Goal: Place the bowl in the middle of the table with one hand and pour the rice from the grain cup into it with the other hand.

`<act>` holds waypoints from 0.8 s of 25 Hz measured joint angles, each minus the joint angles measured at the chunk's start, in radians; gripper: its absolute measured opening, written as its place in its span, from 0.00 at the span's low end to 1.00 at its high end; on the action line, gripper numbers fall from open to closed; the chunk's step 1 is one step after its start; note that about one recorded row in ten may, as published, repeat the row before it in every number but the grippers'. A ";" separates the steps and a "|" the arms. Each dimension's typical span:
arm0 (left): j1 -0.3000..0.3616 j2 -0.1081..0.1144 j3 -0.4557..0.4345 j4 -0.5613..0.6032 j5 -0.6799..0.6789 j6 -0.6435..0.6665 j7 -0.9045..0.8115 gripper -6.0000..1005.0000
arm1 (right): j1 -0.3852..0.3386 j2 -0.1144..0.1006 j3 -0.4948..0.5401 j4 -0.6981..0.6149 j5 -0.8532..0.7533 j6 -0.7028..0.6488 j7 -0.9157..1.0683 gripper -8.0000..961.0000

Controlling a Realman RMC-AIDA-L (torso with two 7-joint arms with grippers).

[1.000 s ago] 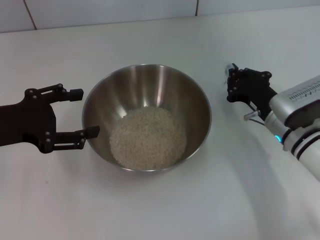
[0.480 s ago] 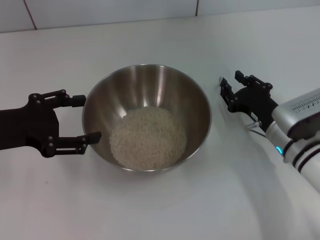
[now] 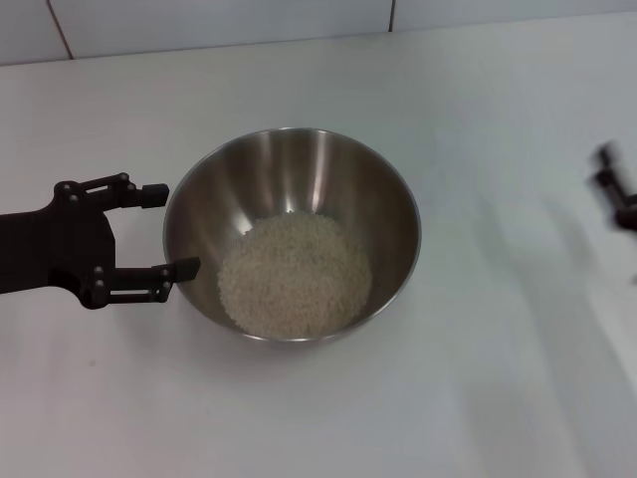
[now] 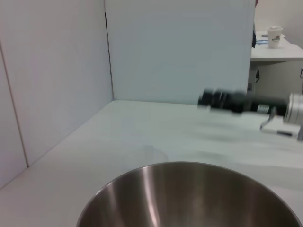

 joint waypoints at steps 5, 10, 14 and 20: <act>-0.006 0.000 0.000 -0.004 0.000 -0.001 0.000 0.86 | 0.021 -0.104 -0.016 -0.022 -0.138 -0.256 0.193 0.79; -0.018 0.000 0.000 -0.007 0.006 -0.005 0.000 0.86 | 0.202 -0.191 -0.048 -0.203 -0.454 -0.351 0.544 0.83; -0.023 0.000 0.001 -0.008 0.009 -0.014 0.000 0.86 | 0.383 -0.148 -0.151 -0.511 -0.591 -0.372 0.765 0.87; -0.033 0.002 0.005 -0.008 0.023 -0.022 -0.018 0.86 | 0.483 0.015 -0.581 -1.105 -0.588 -0.373 1.051 0.87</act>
